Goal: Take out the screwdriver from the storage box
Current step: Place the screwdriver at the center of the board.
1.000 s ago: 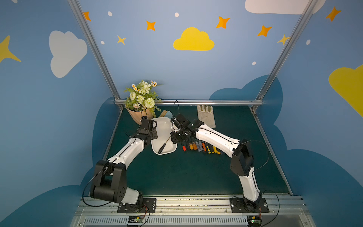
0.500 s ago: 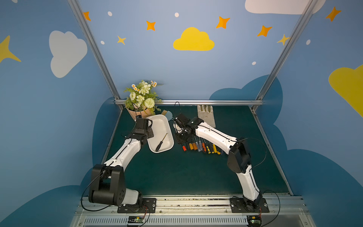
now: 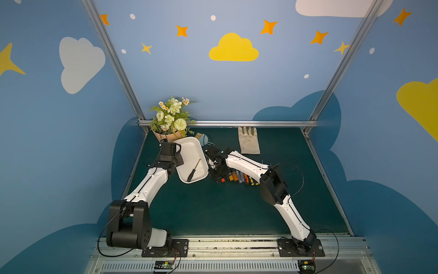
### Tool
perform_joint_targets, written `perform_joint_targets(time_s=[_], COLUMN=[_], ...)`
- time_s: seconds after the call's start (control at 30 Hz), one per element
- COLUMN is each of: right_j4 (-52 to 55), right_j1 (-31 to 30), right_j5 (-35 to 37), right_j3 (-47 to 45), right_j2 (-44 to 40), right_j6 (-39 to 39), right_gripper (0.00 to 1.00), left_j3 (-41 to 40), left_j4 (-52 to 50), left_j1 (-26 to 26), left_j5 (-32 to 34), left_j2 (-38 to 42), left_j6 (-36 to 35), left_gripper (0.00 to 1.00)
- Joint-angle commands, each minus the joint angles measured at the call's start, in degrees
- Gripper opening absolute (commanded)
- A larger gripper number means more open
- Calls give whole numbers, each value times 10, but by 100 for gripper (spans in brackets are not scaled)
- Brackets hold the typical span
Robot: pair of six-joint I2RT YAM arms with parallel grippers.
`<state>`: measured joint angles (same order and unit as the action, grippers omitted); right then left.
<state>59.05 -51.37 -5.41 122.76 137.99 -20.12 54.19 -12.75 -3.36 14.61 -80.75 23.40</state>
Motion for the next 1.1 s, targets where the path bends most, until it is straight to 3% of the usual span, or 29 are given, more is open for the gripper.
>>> perform_joint_targets(time_s=[0.0, 0.97, 1.07], right_j4=[24, 50, 49], right_j1=[1, 36, 36], right_j5=[6, -2, -4], right_j3=[19, 29, 30], right_j2=[18, 47, 48], right_j6=[-7, -10, -11], right_gripper=[0, 0, 12], left_j3=[1, -1, -1], left_j4=[16, 19, 19], left_j1=[3, 4, 4], left_j5=[-11, -21, -22], left_j2=[16, 14, 13], left_j6=[7, 12, 13], left_gripper=[2, 2, 2])
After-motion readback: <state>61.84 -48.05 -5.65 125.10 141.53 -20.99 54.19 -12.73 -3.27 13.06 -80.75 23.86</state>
